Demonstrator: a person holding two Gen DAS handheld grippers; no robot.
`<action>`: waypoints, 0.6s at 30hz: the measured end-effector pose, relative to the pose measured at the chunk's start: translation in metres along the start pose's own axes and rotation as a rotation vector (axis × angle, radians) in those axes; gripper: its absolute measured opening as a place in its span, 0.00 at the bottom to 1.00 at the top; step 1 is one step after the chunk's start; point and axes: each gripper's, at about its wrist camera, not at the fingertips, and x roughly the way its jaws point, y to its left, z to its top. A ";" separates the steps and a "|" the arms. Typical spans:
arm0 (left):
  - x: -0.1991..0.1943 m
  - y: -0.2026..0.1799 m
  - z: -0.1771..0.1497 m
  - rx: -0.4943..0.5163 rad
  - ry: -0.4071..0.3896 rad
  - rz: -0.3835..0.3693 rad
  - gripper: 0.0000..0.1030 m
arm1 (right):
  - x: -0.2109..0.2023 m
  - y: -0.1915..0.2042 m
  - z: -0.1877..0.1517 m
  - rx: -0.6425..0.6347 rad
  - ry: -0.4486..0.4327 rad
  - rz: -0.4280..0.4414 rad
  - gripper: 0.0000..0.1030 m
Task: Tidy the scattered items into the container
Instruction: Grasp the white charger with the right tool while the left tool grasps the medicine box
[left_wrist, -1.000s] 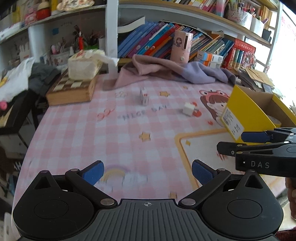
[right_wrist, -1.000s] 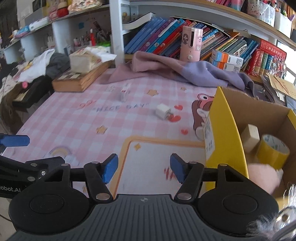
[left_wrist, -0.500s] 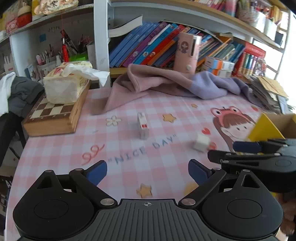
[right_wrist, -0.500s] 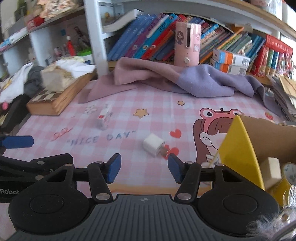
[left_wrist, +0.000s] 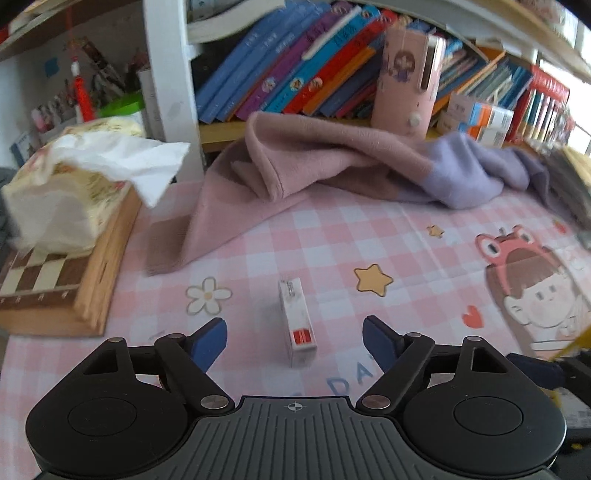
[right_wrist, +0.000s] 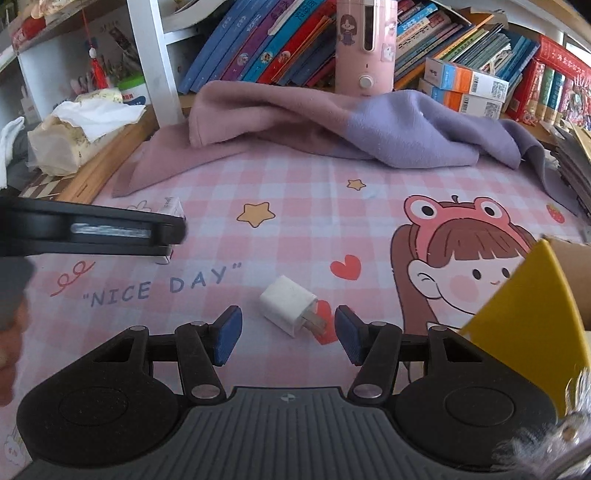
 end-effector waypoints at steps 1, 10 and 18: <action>0.004 -0.002 0.001 0.008 0.002 0.001 0.78 | 0.002 0.001 0.000 -0.002 0.000 -0.006 0.53; 0.027 0.002 -0.001 -0.032 0.033 -0.016 0.34 | 0.012 0.006 -0.001 0.028 -0.037 -0.051 0.60; 0.024 0.021 -0.002 -0.106 0.044 -0.029 0.13 | 0.021 0.004 -0.001 0.013 -0.018 -0.059 0.43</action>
